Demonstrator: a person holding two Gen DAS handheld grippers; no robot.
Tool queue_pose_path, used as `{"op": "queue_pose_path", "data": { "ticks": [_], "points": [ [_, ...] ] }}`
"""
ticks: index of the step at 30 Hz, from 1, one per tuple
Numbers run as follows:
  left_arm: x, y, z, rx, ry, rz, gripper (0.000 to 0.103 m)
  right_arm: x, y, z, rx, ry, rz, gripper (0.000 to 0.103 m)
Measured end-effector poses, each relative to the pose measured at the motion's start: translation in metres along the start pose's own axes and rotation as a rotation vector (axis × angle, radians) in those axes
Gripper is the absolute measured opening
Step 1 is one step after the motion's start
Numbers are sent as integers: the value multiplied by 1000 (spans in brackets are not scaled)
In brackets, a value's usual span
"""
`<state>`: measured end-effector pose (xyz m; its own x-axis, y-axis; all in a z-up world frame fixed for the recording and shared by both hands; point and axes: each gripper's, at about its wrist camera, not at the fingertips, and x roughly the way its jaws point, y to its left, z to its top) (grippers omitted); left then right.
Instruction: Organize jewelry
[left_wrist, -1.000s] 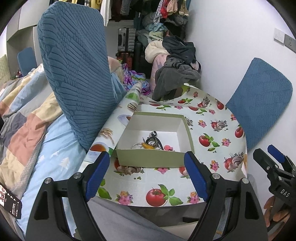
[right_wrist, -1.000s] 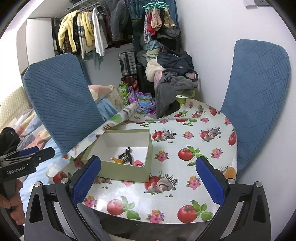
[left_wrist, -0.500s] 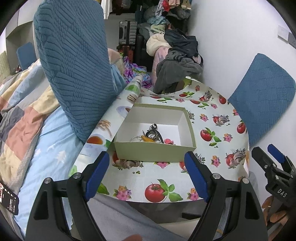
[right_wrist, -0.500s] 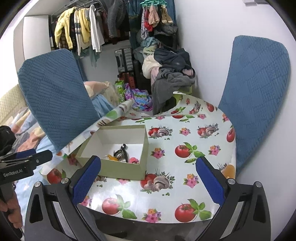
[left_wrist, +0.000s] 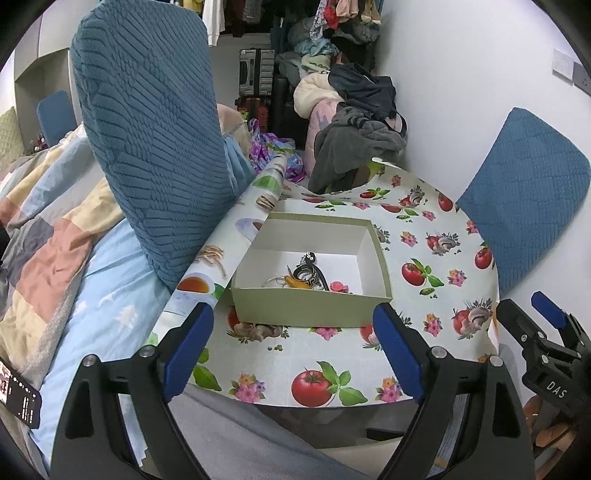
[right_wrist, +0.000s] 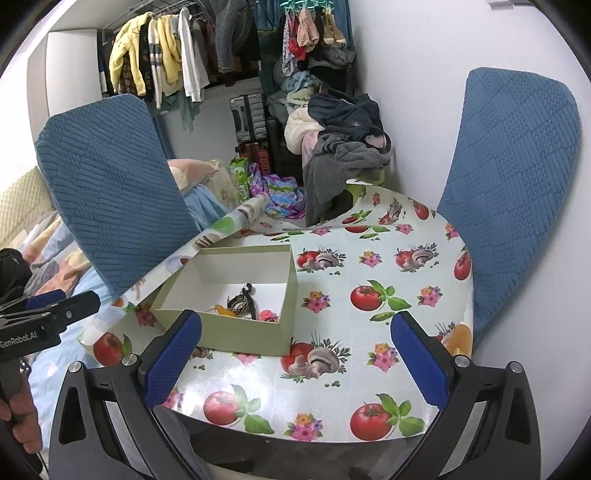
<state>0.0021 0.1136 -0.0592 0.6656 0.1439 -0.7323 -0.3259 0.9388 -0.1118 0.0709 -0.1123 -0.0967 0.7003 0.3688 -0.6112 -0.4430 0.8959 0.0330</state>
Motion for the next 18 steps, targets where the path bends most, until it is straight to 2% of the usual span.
{"op": "queue_pose_path", "data": {
  "ticks": [18],
  "points": [
    [-3, -3, 4, -13, 5, -9, 90, 1, -1, -2, -7, 8, -11, 103]
  ]
}}
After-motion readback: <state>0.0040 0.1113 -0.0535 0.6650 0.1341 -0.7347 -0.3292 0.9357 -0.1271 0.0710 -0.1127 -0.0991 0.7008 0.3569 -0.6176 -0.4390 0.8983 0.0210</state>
